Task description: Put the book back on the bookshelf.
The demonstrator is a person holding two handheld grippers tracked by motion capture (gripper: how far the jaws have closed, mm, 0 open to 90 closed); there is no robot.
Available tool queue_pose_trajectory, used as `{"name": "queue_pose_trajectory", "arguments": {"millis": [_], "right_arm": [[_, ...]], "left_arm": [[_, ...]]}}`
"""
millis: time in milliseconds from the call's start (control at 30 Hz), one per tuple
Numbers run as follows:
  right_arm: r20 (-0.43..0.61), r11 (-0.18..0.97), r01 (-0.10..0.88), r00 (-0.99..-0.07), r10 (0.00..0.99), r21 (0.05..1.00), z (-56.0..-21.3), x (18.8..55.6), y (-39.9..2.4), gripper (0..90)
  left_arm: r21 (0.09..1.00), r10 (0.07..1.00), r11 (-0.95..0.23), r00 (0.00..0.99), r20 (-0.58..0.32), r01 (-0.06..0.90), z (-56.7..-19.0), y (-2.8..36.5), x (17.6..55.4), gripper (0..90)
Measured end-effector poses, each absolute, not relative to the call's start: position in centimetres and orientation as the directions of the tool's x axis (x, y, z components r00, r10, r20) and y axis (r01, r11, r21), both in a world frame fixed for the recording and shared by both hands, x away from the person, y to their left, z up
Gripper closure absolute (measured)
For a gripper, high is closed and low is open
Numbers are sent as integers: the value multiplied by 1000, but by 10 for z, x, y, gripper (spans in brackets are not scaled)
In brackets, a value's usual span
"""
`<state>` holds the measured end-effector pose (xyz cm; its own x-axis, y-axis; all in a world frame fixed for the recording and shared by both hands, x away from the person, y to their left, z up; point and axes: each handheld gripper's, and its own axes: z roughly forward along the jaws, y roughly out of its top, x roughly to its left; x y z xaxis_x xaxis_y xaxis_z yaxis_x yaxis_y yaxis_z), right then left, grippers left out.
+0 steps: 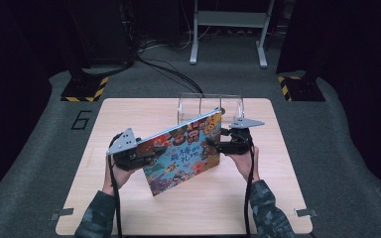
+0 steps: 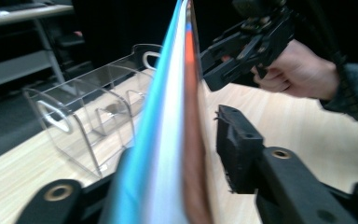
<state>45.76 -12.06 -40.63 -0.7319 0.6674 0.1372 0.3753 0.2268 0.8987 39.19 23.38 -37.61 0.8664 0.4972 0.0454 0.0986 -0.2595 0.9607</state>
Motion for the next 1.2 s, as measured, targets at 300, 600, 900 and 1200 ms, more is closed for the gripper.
{"name": "queue_pose_trajectory", "arguments": {"millis": [300,600,900,1200], "right_arm": [[124,238,367,-737,665,899,-406,455,-121,313],[125,274,399,-733,668,875,-408,452,-122,141],[102,259,469,-615,781,844,-443,437,-158,44],[67,197,632,-369,927,750,-510,430,-228,0]], "left_arm": [[942,475,-275,879,-42,194,-364,233,396,774],[935,470,-282,881,-61,215,-361,231,394,796],[924,474,-289,876,-89,250,-358,230,394,804],[922,481,-279,870,-107,267,-357,229,396,806]]}}
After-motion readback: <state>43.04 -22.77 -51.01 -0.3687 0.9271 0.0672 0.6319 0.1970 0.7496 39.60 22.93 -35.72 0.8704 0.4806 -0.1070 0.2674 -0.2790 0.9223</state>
